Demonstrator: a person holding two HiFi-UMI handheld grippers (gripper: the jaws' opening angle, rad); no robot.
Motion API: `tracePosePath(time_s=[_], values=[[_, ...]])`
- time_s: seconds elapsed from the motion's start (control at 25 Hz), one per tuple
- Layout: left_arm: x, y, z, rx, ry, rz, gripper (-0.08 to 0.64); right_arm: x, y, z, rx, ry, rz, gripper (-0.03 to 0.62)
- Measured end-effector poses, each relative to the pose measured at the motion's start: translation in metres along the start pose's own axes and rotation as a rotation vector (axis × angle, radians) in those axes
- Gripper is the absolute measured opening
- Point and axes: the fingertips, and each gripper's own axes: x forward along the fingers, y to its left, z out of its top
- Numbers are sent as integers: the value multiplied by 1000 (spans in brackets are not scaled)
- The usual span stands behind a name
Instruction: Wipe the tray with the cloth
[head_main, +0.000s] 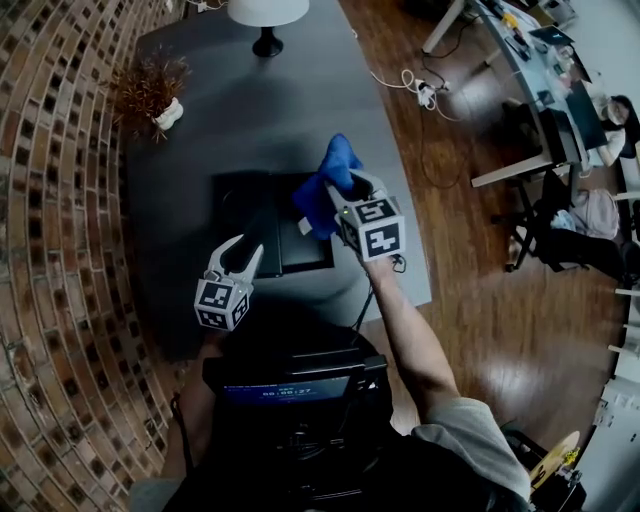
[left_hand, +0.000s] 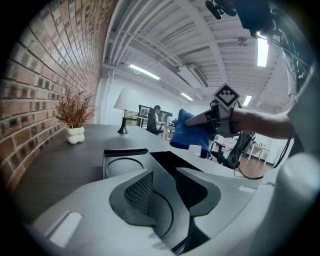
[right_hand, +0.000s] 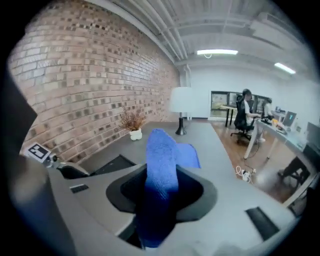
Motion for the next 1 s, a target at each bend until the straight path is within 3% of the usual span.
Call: tracePosePath(time_s=[0.08, 0.16, 0.2, 0.28, 0.4, 0.48, 0.56, 0.68, 0.76, 0.84, 0.92, 0.96, 1.0], values=[[0, 0, 2, -3, -17, 3, 141, 39, 26, -16, 7, 41, -31, 153], [0, -1, 3, -7, -39, -1, 141, 73, 56, -69, -32, 210, -1, 153], [-1, -1, 4, -11, -47, -3, 141, 81, 71, -98, -91, 307, 27, 153], [-2, -2, 4, -17, -56, -11, 140, 79, 97, -138, -305, 455, 103, 153], [-3, -2, 6, 1, -62, -19, 129, 69, 119, -151, -562, 554, 314, 153], [-4, -3, 7, 20, -56, -20, 120, 76, 111, -146, -639, 565, 392, 153], [-4, -7, 6, 44, -49, -21, 120, 96, 88, -126, -653, 509, 322, 152], [-3, -13, 8, 69, -40, -33, 120, 123, 63, -102, -569, 424, 186, 152], [-3, -15, 10, 64, -40, -36, 120, 128, 66, -106, -599, 422, 183, 152], [-4, -13, 10, 59, -45, -35, 120, 117, 83, -118, -752, 442, 293, 152], [-4, -12, 10, 62, -48, -34, 120, 95, 103, -139, -1005, 479, 465, 152], [-4, -12, 10, 65, -48, -34, 120, 86, 107, -147, -1131, 496, 515, 152], [-4, -13, 10, 69, -47, -32, 118, 83, 106, -151, -1211, 509, 513, 152]])
